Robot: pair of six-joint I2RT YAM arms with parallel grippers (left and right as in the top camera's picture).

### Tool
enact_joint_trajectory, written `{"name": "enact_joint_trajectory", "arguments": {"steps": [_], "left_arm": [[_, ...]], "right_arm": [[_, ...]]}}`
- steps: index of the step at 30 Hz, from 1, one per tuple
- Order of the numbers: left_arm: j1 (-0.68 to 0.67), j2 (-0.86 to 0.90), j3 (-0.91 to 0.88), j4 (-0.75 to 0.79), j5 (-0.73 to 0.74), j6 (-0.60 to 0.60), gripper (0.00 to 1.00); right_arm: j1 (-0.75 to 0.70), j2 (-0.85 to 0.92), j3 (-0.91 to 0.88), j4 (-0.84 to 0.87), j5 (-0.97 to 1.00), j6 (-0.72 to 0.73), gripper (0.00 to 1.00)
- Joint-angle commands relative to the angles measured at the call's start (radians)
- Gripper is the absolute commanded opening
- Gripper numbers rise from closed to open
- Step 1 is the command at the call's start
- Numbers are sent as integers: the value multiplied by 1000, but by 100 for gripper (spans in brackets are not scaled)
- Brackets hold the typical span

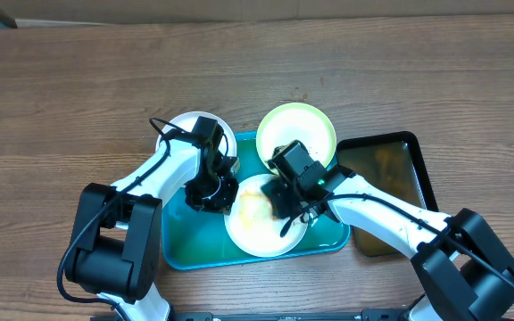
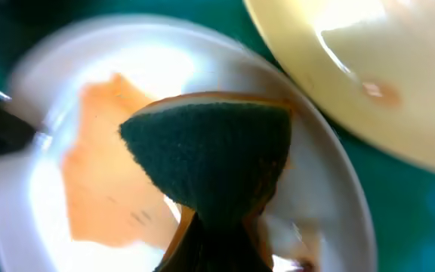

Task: Clean dirty plates on tray and stack at the side
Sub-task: 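Scrub the bottom white plate with the sponge while left gripper holds it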

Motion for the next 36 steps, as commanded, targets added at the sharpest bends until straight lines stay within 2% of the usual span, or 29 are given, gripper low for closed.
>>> {"name": "enact_joint_trajectory", "arguments": {"steps": [1, 4, 7, 18, 24, 28, 31, 34, 36], "left_arm": [[0, 12, 5, 0, -2, -8, 4], [0, 13, 5, 0, -2, -8, 4], [0, 12, 5, 0, -2, -8, 4], [0, 12, 5, -1, -2, -8, 4], [0, 12, 5, 0, -2, -8, 4], [0, 13, 5, 0, -2, -8, 4], [0, 12, 5, 0, -2, -8, 4], [0, 12, 5, 0, -2, -8, 4], [0, 12, 5, 0, -2, -8, 4]], "right_arm": [[-2, -3, 6, -56, 142, -19, 4], [-2, -3, 4, -117, 266, -32, 4], [-1, -3, 0, -134, 264, -83, 4], [-1, -3, -3, -35, -136, -96, 4], [-2, -3, -3, -92, -208, -94, 4], [-2, -3, -3, -191, -143, -93, 4], [-2, -3, -3, -251, 33, -66, 4], [-2, -3, -3, -227, 243, -13, 4], [-2, -3, -3, -168, 288, -14, 4]]}}
